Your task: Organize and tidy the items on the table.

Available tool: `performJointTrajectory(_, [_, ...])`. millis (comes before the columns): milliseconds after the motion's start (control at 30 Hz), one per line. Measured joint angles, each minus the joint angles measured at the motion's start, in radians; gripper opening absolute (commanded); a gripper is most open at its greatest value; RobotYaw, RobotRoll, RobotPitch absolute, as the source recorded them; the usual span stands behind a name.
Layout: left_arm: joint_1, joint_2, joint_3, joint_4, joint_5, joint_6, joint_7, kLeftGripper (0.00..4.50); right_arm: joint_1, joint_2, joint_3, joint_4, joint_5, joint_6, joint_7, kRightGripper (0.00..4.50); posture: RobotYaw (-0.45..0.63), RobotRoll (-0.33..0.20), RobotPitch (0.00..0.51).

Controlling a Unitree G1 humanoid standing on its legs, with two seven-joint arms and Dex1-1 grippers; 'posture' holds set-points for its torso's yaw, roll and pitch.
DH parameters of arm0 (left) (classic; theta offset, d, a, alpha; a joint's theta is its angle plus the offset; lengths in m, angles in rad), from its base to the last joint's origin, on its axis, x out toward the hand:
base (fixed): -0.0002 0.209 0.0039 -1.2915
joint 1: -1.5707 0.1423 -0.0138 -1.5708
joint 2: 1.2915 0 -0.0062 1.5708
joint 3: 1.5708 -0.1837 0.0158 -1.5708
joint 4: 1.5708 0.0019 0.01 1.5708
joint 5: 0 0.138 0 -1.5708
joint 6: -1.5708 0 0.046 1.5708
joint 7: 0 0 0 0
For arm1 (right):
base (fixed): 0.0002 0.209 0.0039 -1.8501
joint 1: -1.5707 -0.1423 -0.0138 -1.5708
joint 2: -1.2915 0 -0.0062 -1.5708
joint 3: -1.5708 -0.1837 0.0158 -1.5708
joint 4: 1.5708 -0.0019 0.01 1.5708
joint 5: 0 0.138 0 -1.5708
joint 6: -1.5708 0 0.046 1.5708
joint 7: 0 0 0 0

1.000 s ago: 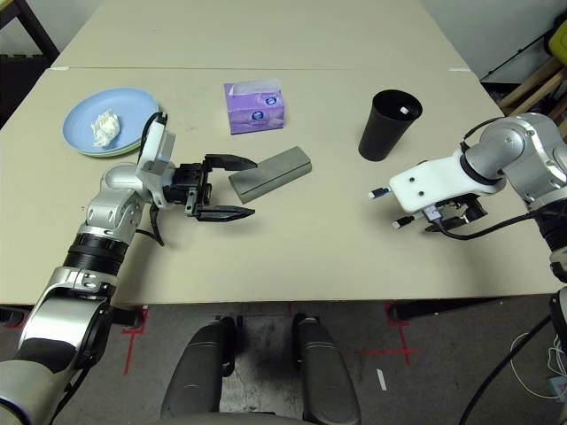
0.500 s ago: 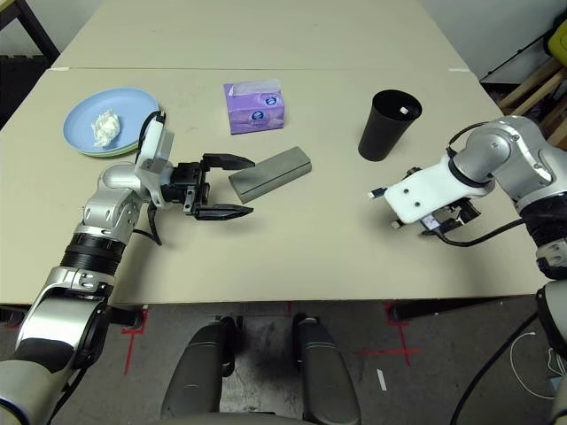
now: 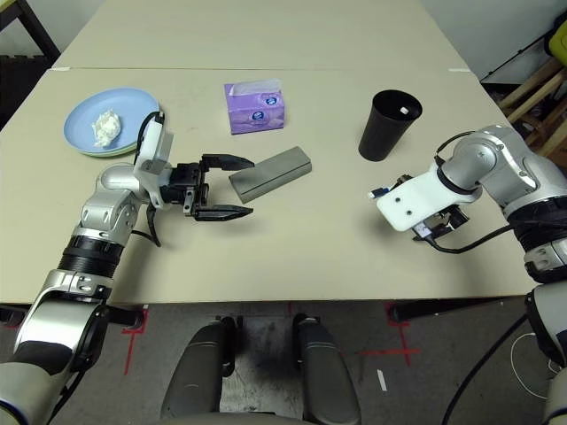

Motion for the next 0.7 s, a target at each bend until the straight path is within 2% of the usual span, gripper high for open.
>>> performJointTrajectory(200, [0.000,0.002,0.000,-0.001,0.000,0.004,0.002,4.50,0.000,0.000,0.005,0.000,-0.009,0.000,0.003,0.45,0.13,0.000,0.220])
performJointTrajectory(333, [0.000,0.002,0.000,-0.002,0.000,0.006,0.004,4.50,0.000,0.000,0.004,0.000,-0.008,0.006,0.008,0.41,0.13,0.000,0.217])
performJointTrajectory(433, [0.000,0.003,0.000,-0.002,0.000,0.006,0.005,4.50,0.000,0.000,0.004,-0.001,0.034,0.050,0.042,0.41,0.13,0.000,0.209])
performJointTrajectory(500, [0.000,0.008,0.000,-0.003,0.000,0.007,0.005,4.50,-0.001,0.000,0.004,-0.043,0.167,0.183,0.060,0.41,0.13,0.000,0.209])
performJointTrajectory(600, [0.000,0.013,0.000,-0.003,0.000,0.007,0.004,4.50,-0.001,0.000,0.003,-0.160,0.425,0.435,0.066,0.41,0.12,0.000,0.208])
performJointTrajectory(700, [0.000,0.015,0.000,-0.003,0.000,0.007,0.002,4.50,0.004,0.044,-0.068,-0.245,0.621,0.625,0.066,0.41,0.12,0.000,0.207])
